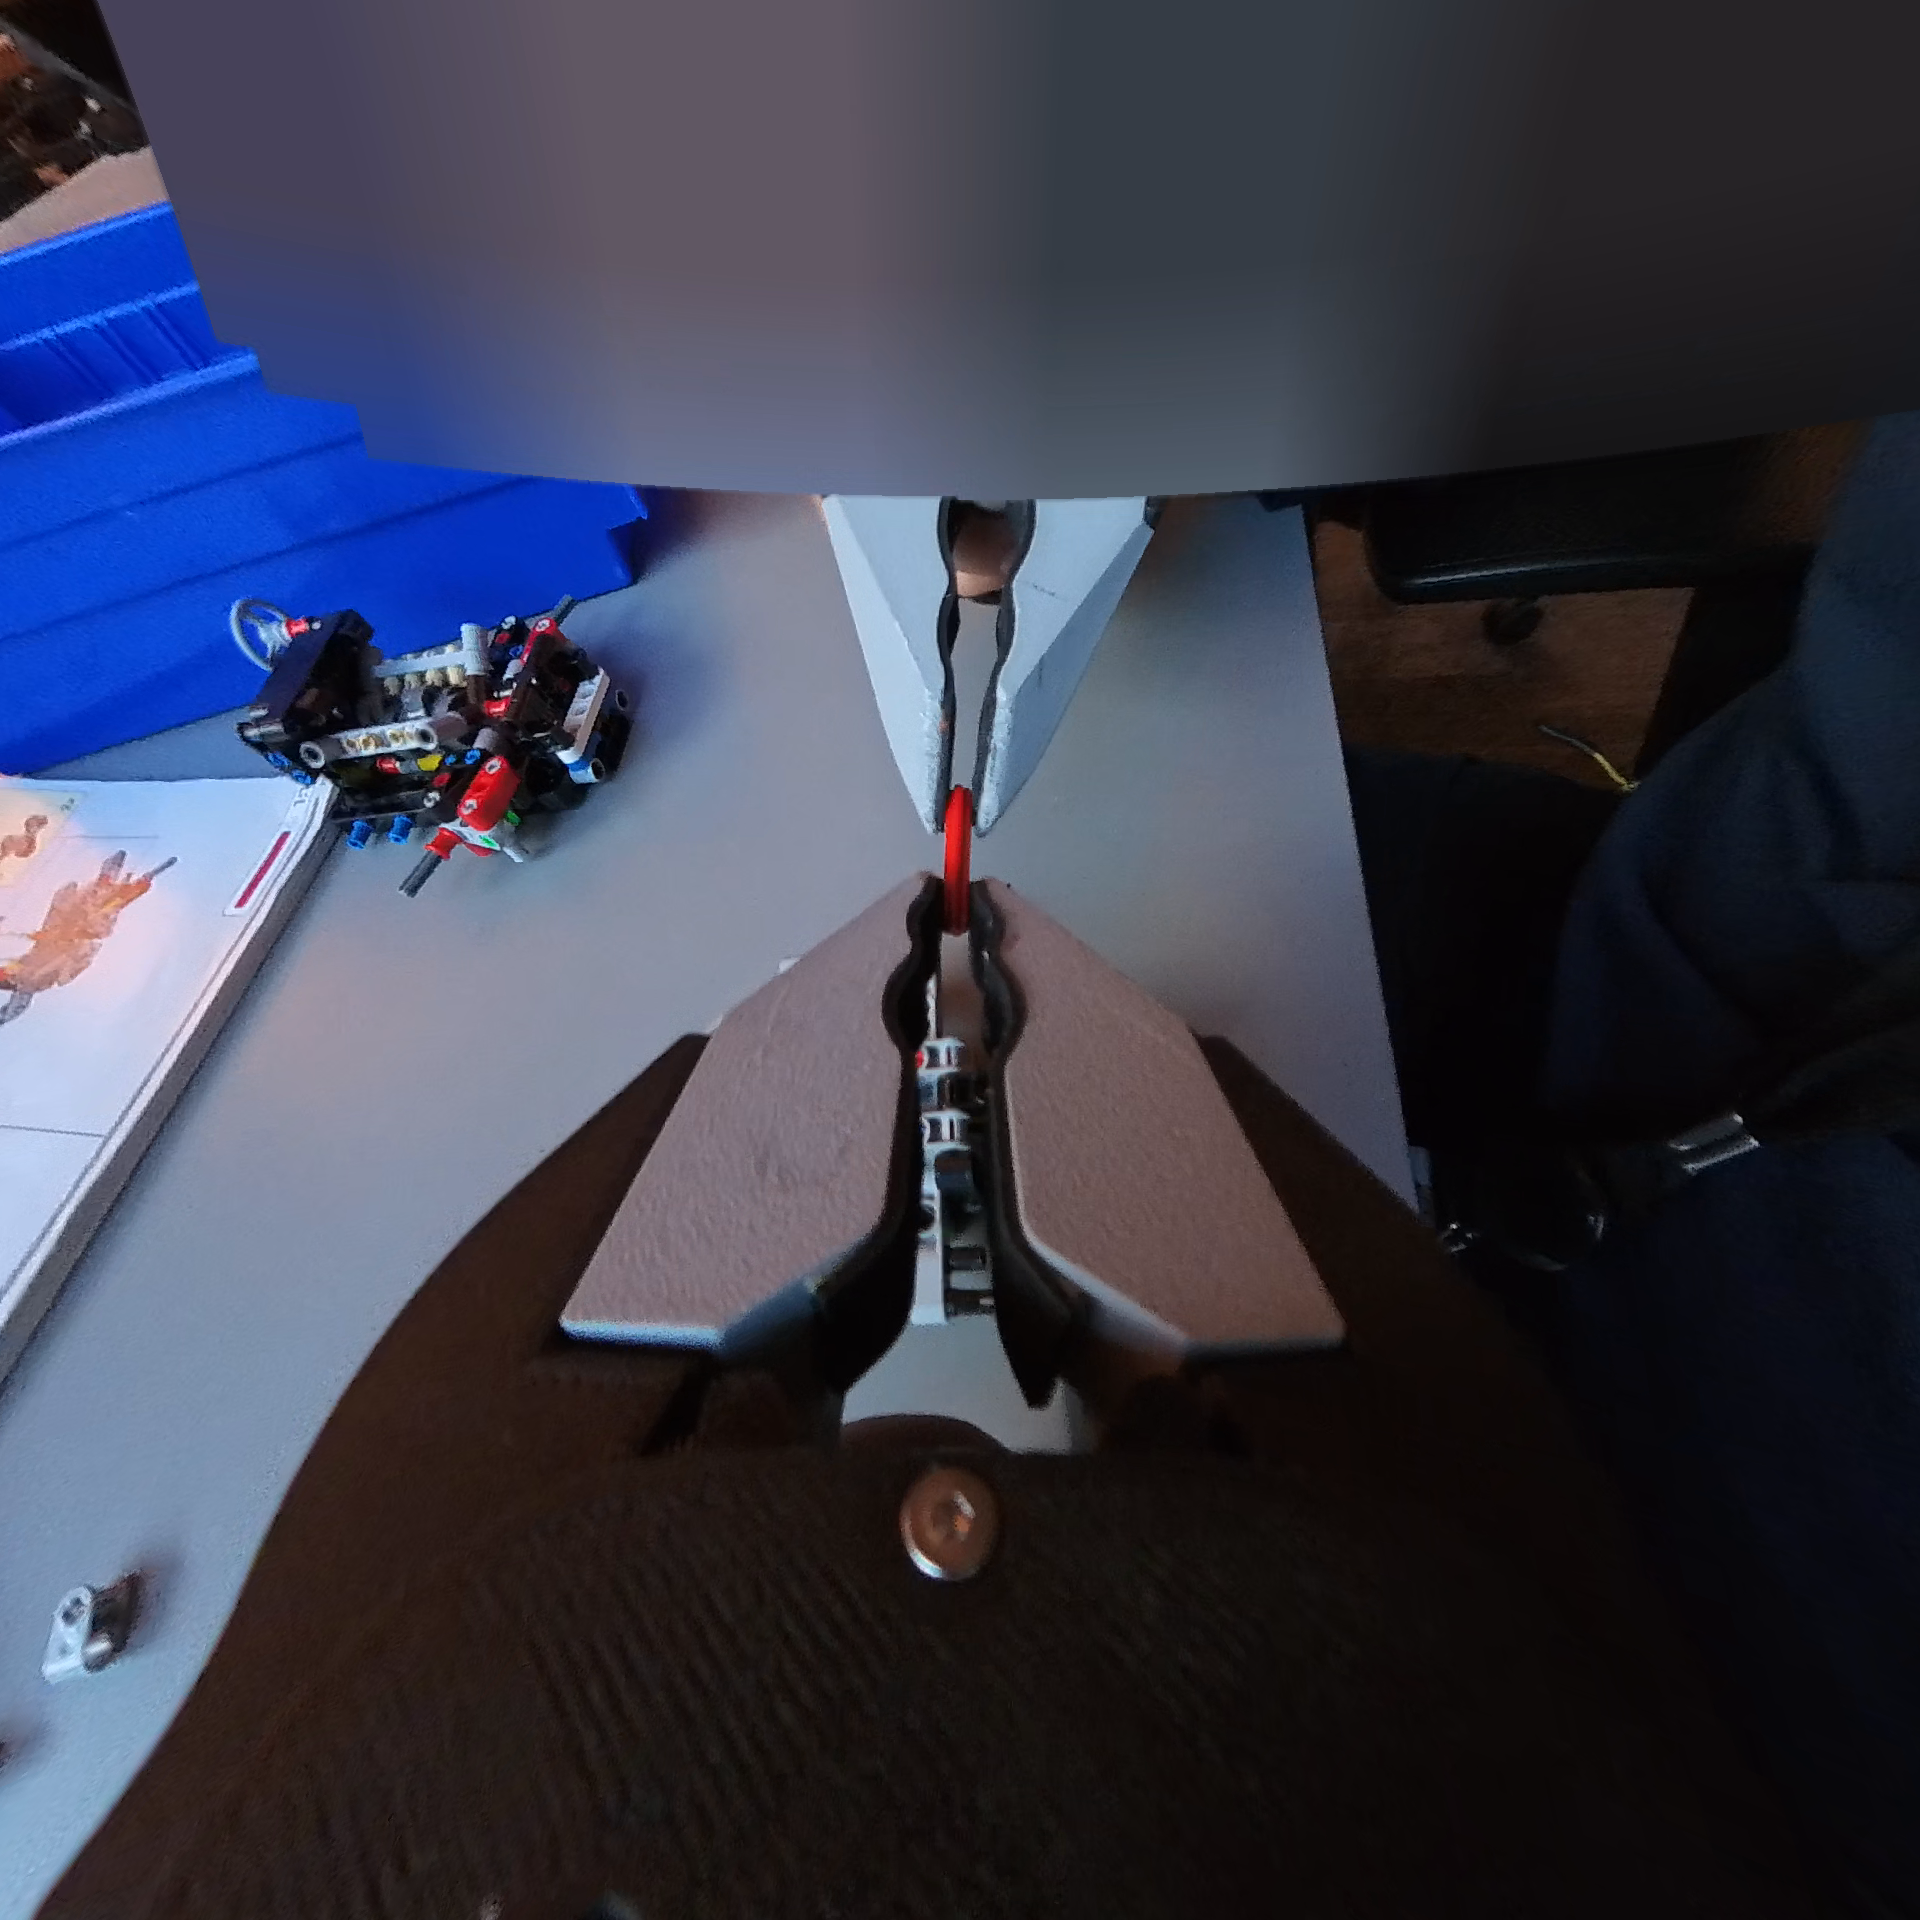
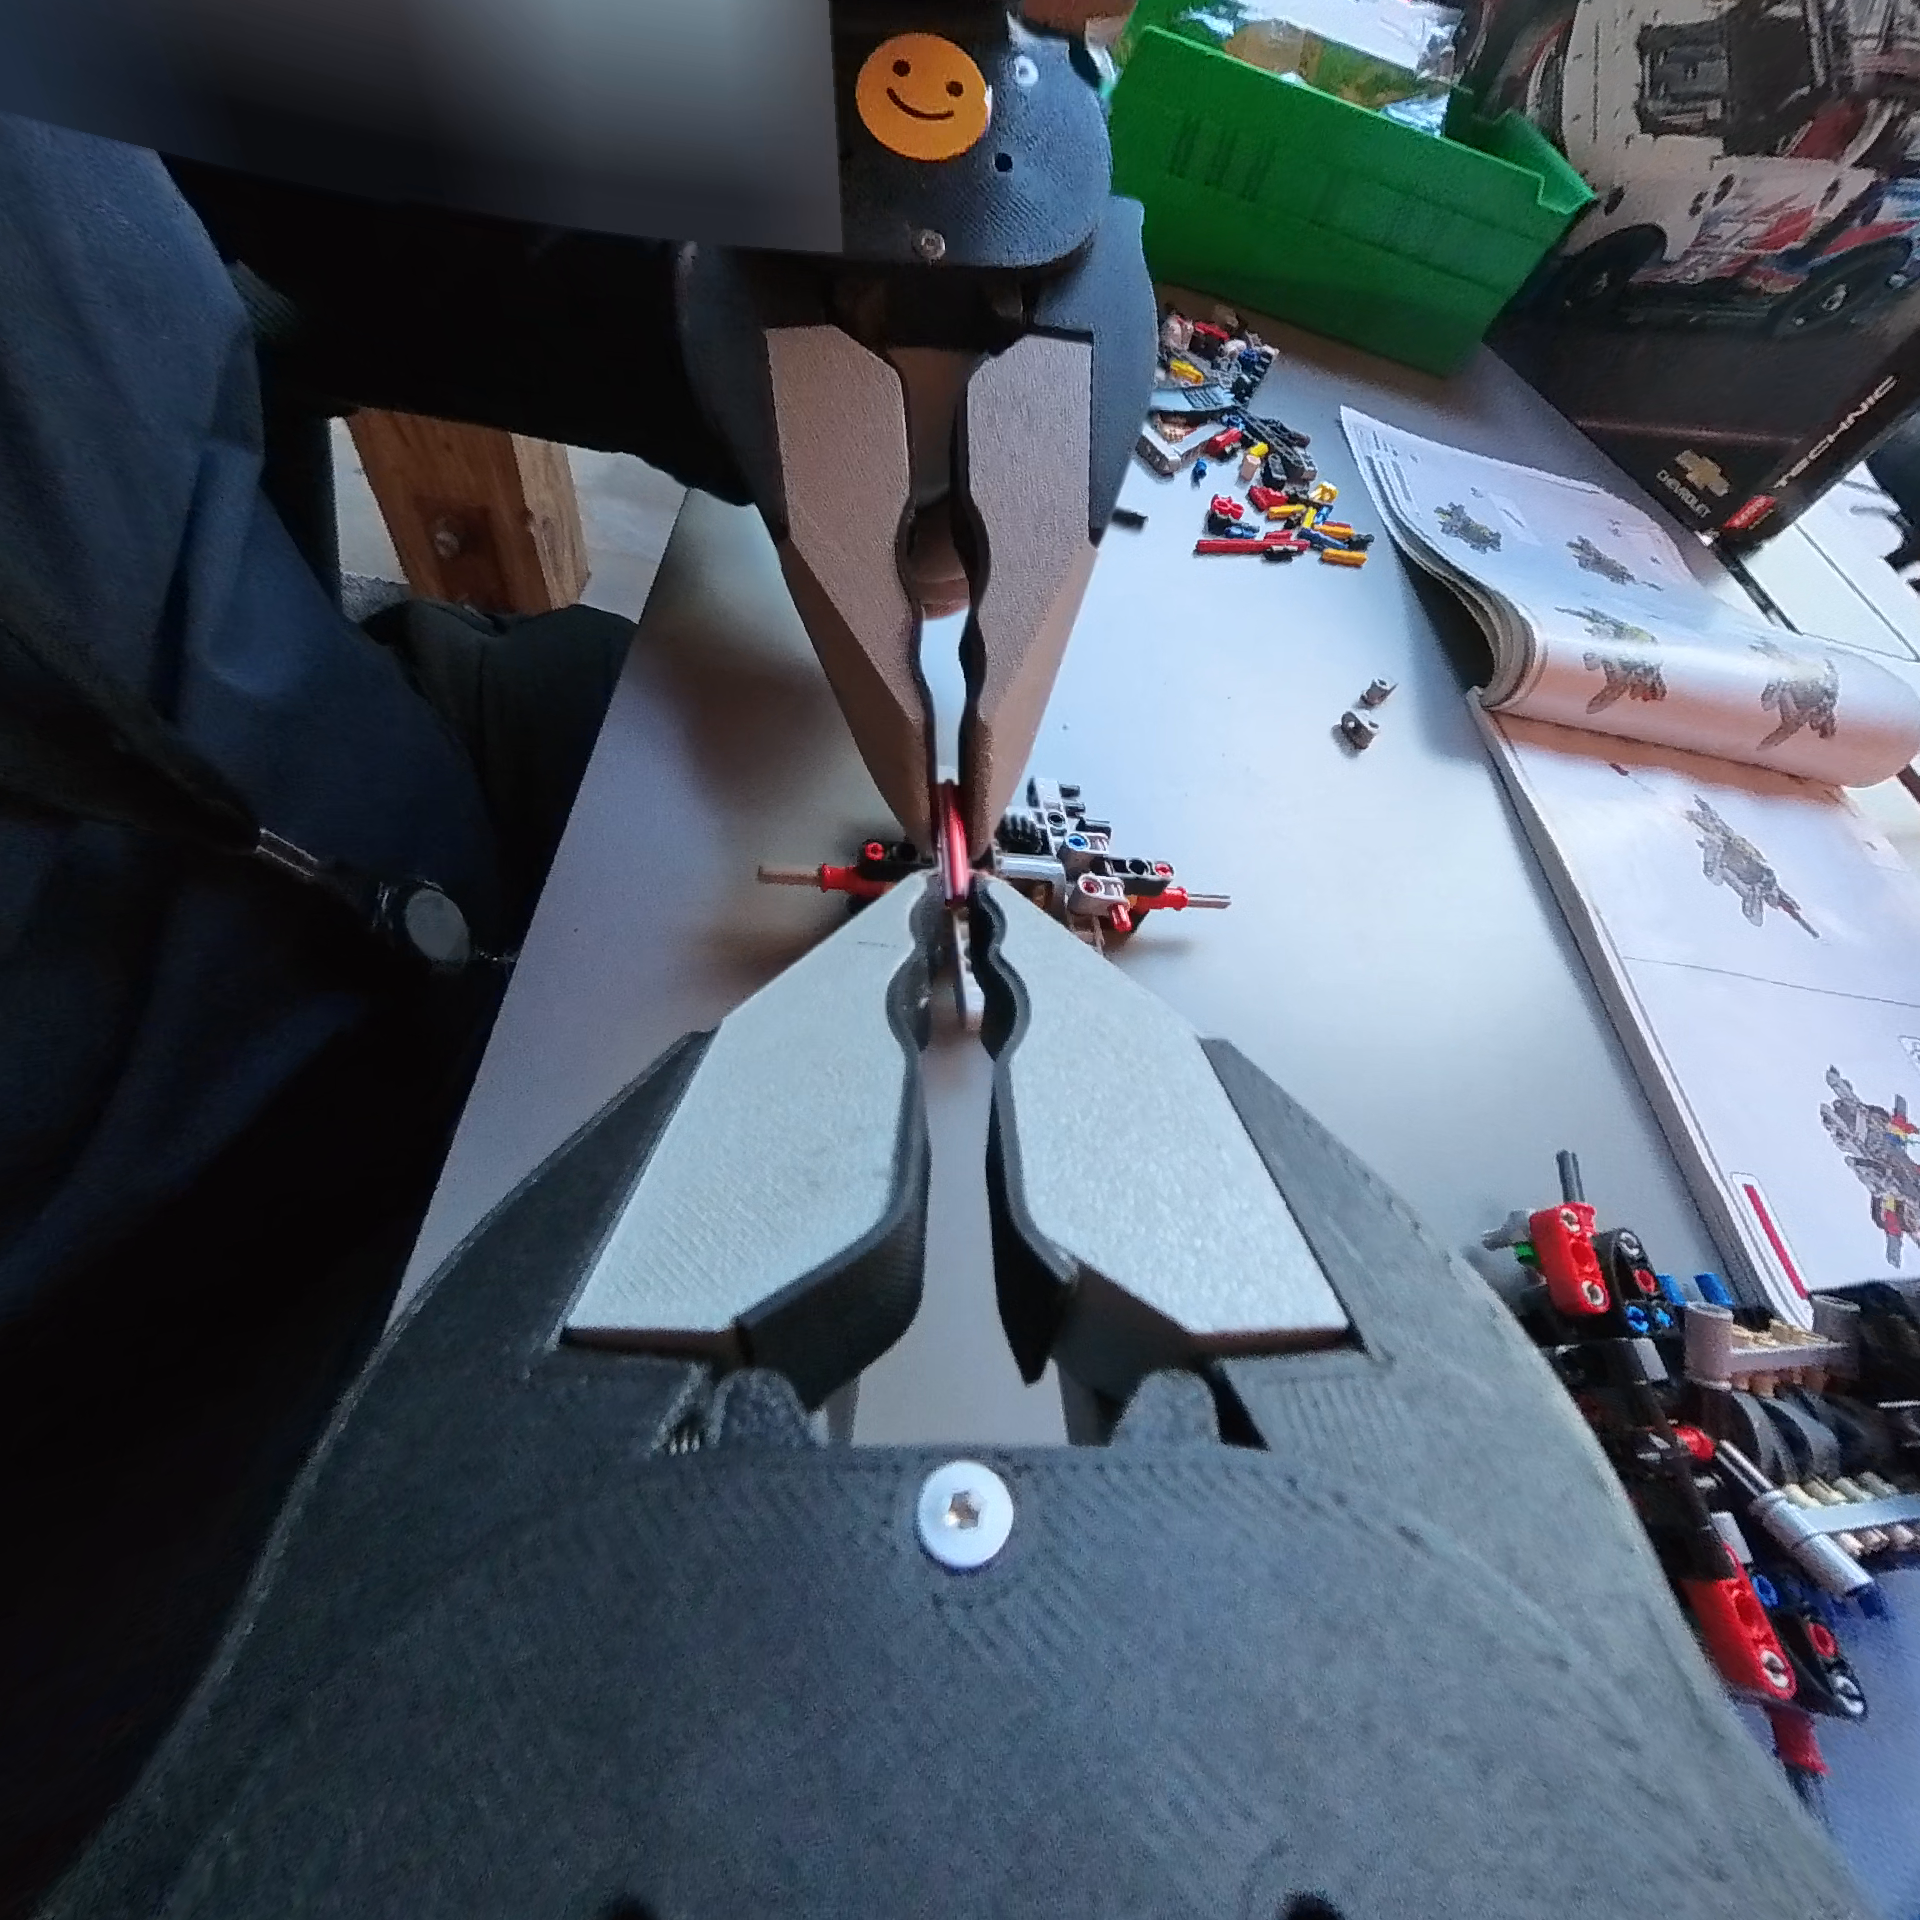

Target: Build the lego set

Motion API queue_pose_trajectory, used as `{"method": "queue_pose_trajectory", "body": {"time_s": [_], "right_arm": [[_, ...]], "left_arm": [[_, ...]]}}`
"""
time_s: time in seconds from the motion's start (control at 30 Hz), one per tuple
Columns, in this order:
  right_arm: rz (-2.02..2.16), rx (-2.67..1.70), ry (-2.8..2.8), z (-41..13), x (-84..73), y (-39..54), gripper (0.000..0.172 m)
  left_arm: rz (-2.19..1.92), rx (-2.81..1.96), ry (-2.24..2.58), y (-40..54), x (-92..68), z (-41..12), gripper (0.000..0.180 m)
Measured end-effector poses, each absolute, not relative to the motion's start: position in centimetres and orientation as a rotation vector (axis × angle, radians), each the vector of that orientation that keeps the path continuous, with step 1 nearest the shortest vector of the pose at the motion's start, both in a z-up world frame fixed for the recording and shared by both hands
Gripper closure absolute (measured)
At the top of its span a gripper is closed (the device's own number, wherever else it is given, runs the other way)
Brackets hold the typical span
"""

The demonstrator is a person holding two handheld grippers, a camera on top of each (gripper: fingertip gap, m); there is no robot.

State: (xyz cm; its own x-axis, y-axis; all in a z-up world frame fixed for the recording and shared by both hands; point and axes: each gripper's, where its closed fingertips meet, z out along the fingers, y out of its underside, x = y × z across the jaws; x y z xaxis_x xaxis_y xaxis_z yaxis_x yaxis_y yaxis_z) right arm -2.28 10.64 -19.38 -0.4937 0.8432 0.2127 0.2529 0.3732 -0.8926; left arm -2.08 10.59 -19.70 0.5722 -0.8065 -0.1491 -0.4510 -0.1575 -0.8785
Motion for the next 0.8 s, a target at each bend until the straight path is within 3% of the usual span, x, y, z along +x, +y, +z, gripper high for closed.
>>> {"method": "queue_pose_trajectory", "body": {"time_s": [0.07, 0.17, 0.23, 0.43, 0.8], "right_arm": [[1.06, -0.992, -1.978, -20.1, -2.5, 11.0, 0.171], [0.98, -1.067, -2.039, -21.9, -2.5, 11.7, 0.171], [0.968, -1.1, -2.07, -22.4, -2.4, 11.8, 0.171], [0.913, -1.096, -2.151, -23.4, -2.6, 11.4, 0.171], [0.914, -1.07, -2.188, -23.5, -3.0, 10.9, 0.171]], "left_arm": [[-0.449, -1.837, 1.018, 10.7, -2.4, -20.1, 0.174], [-0.455, -1.979, 1.0, 10.6, -4.0, -21.3, 0.146], [-0.489, -2.05, 0.99, 10.1, -4.7, -21.8, 0.138], [-0.445, -2.099, 1.029, 9.9, -4.8, -23.4, 0.134], [-0.426, -2.054, 1.05, 9.5, -4.5, -23.5, 0.145]]}}
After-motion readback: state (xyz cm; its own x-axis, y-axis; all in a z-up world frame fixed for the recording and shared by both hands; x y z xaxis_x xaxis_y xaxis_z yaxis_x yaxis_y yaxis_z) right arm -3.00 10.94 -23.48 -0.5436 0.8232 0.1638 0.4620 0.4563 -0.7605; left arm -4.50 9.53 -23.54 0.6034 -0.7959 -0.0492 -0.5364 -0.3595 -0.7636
